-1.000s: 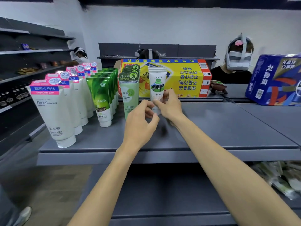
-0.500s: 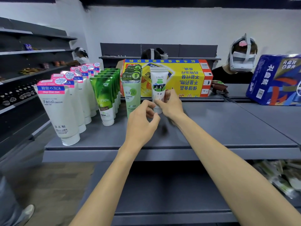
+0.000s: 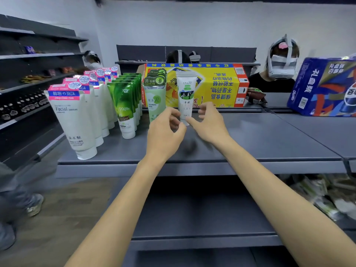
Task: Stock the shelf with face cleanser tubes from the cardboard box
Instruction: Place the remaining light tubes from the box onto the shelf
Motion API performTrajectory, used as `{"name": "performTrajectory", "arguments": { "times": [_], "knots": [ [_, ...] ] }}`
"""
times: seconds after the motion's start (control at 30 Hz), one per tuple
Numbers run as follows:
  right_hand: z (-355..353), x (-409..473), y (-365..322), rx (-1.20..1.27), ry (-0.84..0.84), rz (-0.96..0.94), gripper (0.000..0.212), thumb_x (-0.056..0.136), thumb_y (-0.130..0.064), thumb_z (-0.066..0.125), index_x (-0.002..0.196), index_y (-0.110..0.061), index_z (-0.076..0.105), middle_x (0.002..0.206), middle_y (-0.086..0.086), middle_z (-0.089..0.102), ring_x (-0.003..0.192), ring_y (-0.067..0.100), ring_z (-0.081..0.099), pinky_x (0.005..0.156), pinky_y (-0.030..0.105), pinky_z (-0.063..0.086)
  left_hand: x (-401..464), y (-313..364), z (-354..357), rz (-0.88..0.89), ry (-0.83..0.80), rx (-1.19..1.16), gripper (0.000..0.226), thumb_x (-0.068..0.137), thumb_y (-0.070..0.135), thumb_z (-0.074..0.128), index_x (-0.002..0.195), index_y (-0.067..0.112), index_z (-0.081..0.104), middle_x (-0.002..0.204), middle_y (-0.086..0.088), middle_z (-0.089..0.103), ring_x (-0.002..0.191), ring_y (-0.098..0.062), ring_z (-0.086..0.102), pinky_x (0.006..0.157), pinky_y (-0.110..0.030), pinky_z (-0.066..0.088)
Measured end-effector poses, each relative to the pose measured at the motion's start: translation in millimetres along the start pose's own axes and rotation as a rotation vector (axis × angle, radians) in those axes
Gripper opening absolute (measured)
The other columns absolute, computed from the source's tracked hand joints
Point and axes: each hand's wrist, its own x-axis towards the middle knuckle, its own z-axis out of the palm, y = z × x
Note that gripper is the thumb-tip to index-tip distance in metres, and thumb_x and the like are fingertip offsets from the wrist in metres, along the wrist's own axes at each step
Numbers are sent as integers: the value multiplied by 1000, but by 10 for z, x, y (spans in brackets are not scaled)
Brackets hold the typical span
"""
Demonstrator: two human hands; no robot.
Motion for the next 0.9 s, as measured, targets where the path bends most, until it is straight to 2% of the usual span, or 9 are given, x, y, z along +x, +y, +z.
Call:
{"name": "performTrajectory", "arguments": {
  "times": [0.13, 0.27, 0.4, 0.5, 0.67, 0.9],
  "knots": [
    [-88, -323, -38, 63, -4, -10, 53, 81, -34, 78, 122, -16, 50, 116, 1, 60, 106, 16, 60, 95, 33, 52, -47, 42, -91, 37, 15, -4, 16, 81, 19, 64, 97, 22, 61, 75, 10, 67, 74, -3, 61, 72, -28, 53],
    [-202, -625, -127, 82, 5, -47, 50, 84, -29, 77, 123, -16, 49, 120, -1, 58, 107, 13, 60, 98, 33, 52, -150, 108, -163, 66, 0, -15, 17, 83, 15, 64, 99, 20, 61, 77, 8, 67, 76, -4, 61, 72, -27, 52],
    [-346, -1206, -139, 112, 45, -141, 45, 84, -27, 76, 122, -24, 52, 117, -9, 60, 108, 3, 61, 95, 19, 51, -474, 126, -348, 91, 5, -69, 20, 84, 15, 65, 103, 23, 61, 81, 11, 65, 77, -3, 62, 67, -25, 53],
    [-367, -1788, -36, 143, 27, -179, 38, 84, -27, 76, 117, -28, 56, 114, -17, 61, 110, 4, 63, 90, 12, 50, -915, 63, -442, 104, -59, -83, 22, 86, 17, 65, 106, 26, 61, 84, 13, 65, 83, -7, 64, 67, -22, 52],
    [-171, -2426, 359, 60, -155, -53, 38, 85, -23, 76, 118, -24, 58, 111, -15, 60, 109, 2, 61, 91, 14, 50, -1502, -162, -357, 15, -147, -99, 20, 88, 17, 65, 106, 24, 61, 85, 13, 65, 89, -11, 65, 73, -28, 53],
    [214, -3009, 931, -48, -335, 146, 36, 86, -28, 74, 117, -26, 55, 108, -14, 60, 104, -3, 59, 89, 12, 49, -2288, -705, -108, -200, -297, -73, 20, 89, 19, 63, 107, 26, 58, 85, 13, 63, 84, -9, 63, 72, -29, 54]
  ]
}}
